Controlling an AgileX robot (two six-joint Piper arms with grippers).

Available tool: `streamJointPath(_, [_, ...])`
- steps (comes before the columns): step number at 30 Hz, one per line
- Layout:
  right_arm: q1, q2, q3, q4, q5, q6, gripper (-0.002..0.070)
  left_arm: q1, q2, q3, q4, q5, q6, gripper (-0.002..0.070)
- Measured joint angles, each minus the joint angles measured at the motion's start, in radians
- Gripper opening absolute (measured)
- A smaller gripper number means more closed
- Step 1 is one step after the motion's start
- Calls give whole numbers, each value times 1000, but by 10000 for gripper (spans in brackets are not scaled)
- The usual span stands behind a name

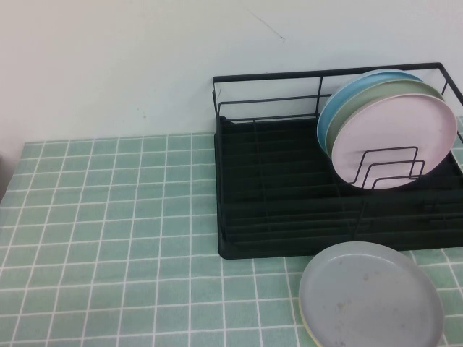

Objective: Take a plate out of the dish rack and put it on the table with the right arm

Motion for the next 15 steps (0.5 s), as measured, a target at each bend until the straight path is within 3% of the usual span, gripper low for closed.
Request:
streamJointPath(4, [0,0,0,39,-3,0,-1,0,0,0,0,0,0,-3])
streamJointPath(15, [0,0,7,570,-255,0,-1,0,0,0,0,0,0,-3])
